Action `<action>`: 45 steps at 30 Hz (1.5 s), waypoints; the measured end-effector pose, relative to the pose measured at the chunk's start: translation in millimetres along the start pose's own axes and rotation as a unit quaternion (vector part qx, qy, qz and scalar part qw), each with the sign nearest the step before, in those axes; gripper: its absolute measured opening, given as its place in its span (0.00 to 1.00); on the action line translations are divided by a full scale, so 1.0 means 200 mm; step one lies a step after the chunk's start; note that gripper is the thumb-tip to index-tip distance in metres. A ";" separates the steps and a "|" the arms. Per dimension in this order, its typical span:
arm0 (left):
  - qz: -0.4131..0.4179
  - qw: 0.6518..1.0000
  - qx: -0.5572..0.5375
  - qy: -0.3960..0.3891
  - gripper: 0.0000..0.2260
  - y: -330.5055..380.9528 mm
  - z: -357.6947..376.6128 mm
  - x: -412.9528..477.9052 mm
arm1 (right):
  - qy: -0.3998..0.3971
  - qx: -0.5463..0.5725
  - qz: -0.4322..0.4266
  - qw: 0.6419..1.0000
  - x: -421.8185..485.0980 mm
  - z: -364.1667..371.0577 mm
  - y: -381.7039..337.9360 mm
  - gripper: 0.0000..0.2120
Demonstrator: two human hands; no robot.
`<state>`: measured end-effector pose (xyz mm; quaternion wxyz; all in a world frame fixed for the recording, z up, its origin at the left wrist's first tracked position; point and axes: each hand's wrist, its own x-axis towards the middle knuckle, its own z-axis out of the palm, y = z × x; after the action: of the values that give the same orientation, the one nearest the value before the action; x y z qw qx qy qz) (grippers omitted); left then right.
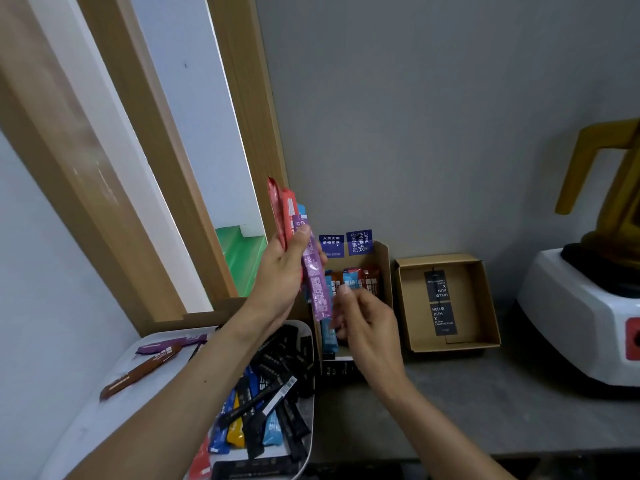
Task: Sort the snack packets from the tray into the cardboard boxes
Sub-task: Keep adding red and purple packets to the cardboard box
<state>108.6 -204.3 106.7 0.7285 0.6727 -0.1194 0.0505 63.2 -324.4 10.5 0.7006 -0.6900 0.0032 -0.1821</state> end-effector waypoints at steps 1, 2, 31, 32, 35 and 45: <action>0.007 1.000 0.020 -0.004 0.11 -0.01 0.01 0.00 | -0.013 0.058 0.001 0.998 -0.03 -0.01 -0.05 0.14; 0.014 0.999 0.037 -0.008 0.11 -0.01 0.02 0.00 | -0.022 0.077 -0.006 0.997 -0.06 -0.02 -0.08 0.14; 0.073 0.964 0.246 -0.071 0.15 0.13 0.04 0.11 | -0.044 0.003 0.031 0.999 -0.08 -0.21 -0.02 0.08; 0.080 0.963 0.248 -0.062 0.15 0.12 0.04 0.11 | -0.044 -0.019 0.025 0.999 -0.06 -0.22 -0.02 0.07; 0.085 0.961 0.259 -0.049 0.17 0.10 0.05 0.12 | -0.054 -0.063 0.026 0.996 -0.03 -0.24 -0.03 0.07; 0.069 0.981 0.180 0.002 0.10 0.10 0.03 0.12 | -0.022 -0.334 -0.007 0.942 -0.01 -0.12 0.15 0.12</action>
<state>126.5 -209.7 131.5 0.5908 0.7827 -0.1530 0.1225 62.7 -348.2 -21.0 0.4280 -0.8884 0.0434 -0.1604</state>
